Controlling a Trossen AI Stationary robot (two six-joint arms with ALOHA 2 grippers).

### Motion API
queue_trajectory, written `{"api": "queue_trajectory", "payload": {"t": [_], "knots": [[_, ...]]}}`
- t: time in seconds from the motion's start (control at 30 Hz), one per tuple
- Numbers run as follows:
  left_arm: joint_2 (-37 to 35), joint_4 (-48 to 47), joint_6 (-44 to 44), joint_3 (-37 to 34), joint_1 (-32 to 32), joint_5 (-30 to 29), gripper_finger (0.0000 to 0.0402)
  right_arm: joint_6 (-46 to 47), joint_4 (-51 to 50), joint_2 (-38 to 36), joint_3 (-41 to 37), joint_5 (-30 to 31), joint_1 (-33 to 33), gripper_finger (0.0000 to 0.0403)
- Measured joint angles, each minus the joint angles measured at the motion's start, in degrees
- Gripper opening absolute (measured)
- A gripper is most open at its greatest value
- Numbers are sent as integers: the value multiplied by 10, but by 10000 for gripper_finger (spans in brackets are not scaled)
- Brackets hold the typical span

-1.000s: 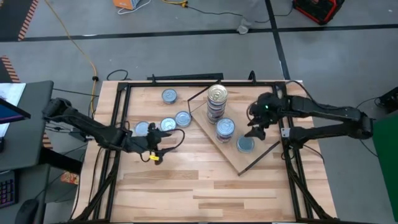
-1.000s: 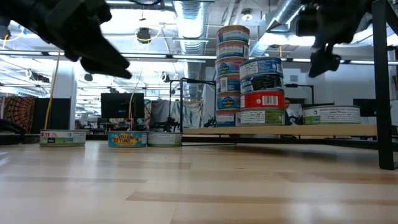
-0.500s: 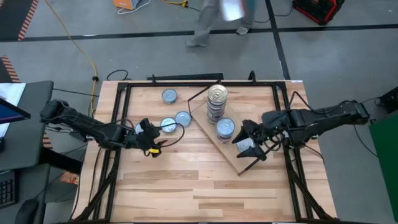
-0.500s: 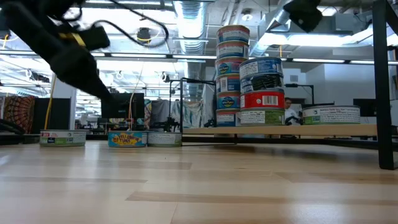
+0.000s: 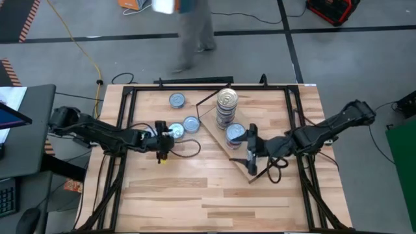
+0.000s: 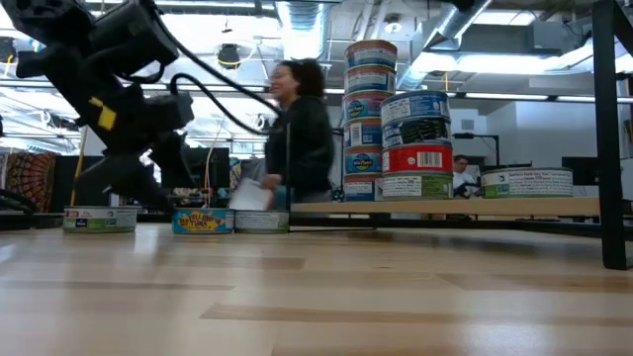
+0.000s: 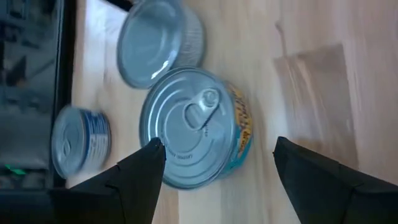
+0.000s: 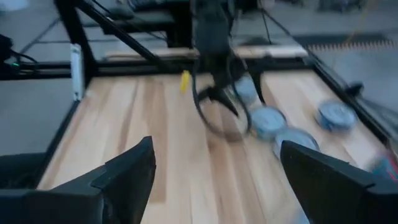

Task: Stack canned seafood by type on shelf
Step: Stack the blue tuna can on top of the blue tuna can

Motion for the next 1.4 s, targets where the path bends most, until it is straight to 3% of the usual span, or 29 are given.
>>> {"api": "queue_trajectory", "payload": {"t": [0.13, 0.23, 0.47, 0.67, 0.8, 0.97, 1.2, 1.4], "knots": [[41, 17, 58, 0, -7, -6, 286, -48, 87, 32, 1, 0, 0, 365], [79, 29, 79, 0, -20, -41, 260, -68, 128, 52, 1, 0, -1, 365], [143, 38, 51, 0, -44, -111, 143, -73, 173, 82, 1, 0, -1, 365], [148, 37, -5, 1, -71, -119, 48, -68, 169, 81, 1, 0, -1, 365], [145, 34, -31, 1, -91, -112, 8, -68, 165, 81, 1, 0, -1, 365], [146, 25, -50, 1, -108, -68, 4, -66, 163, 81, 1, 0, -1, 365], [147, -80, -126, 50, -116, -31, 1, -56, 159, 81, 1, 1, -1, 365], [132, -177, -221, 130, -120, 154, 1, -19, 128, 81, 1, 1, -1, 365]]}}
